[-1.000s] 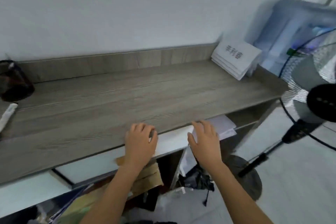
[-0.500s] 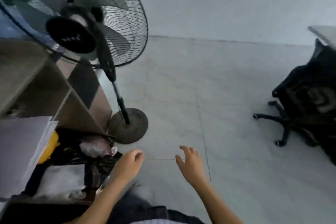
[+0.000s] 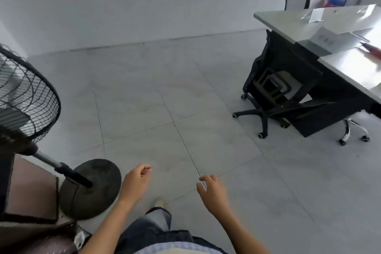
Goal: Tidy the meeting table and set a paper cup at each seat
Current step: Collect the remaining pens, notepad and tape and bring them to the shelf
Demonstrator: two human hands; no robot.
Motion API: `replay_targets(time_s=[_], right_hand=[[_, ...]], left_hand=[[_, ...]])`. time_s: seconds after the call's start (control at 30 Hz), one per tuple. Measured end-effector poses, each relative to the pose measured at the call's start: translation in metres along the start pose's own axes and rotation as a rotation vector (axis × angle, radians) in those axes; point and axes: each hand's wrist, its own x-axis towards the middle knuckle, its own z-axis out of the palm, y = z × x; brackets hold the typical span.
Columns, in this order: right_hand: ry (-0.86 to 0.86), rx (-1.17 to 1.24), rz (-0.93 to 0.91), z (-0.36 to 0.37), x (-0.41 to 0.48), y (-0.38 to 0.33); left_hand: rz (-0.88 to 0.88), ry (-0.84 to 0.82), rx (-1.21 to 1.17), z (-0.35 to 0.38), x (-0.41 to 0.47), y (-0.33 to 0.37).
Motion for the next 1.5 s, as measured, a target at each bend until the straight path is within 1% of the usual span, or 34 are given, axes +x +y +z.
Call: replay_targets(time_s=[0.2, 0.3, 0.4, 0.5, 0.57, 0.7, 0.8, 0.93, 1.0, 1.17, 1.23, 1.3, 1.37, 1.5], right_hand=[[0.116, 0.076, 0.067, -0.019, 0.079, -0.037], [0.124, 0.087, 0.077, -0.022, 0.105, -0.05], [0.124, 0.126, 0.144, -0.027, 0.12, -0.043], [0.199, 0.172, 0.231, -0.039, 0.145, -0.028], [0.216, 0.181, 0.28, -0.052, 0.169, -0.018], [0.253, 0.248, 0.3, -0.094, 0.24, -0.003], [0.308, 0.27, 0.247, -0.146, 0.307, -0.001], [0.386, 0.269, 0.188, -0.206, 0.376, 0.002], [0.369, 0.266, 0.178, -0.221, 0.405, 0.002], [0.176, 0.192, 0.16, -0.226, 0.462, 0.001], [0.179, 0.193, 0.164, -0.236, 0.49, -0.001], [0.198, 0.211, 0.181, -0.247, 0.522, -0.007], [0.206, 0.214, 0.187, -0.256, 0.557, -0.017], [0.213, 0.235, 0.242, -0.271, 0.622, -0.039]], left_hand=[[0.036, 0.021, -0.066, -0.037, 0.093, 0.038], [0.048, -0.004, -0.054, -0.042, 0.128, 0.056], [0.01, -0.092, -0.052, -0.029, 0.151, 0.068], [-0.016, -0.212, -0.031, -0.005, 0.179, 0.085], [-0.01, -0.241, -0.007, 0.008, 0.203, 0.104], [0.045, -0.207, 0.017, 0.028, 0.263, 0.156], [0.066, -0.154, -0.056, 0.04, 0.313, 0.208], [0.112, -0.109, -0.123, 0.061, 0.365, 0.276], [0.122, -0.108, -0.145, 0.077, 0.384, 0.301], [0.09, -0.276, -0.031, 0.115, 0.419, 0.317], [0.034, -0.255, -0.055, 0.116, 0.449, 0.325], [-0.016, -0.181, -0.127, 0.112, 0.489, 0.337], [-0.023, -0.139, -0.165, 0.107, 0.533, 0.35], [0.0, -0.207, -0.131, 0.099, 0.619, 0.377]])
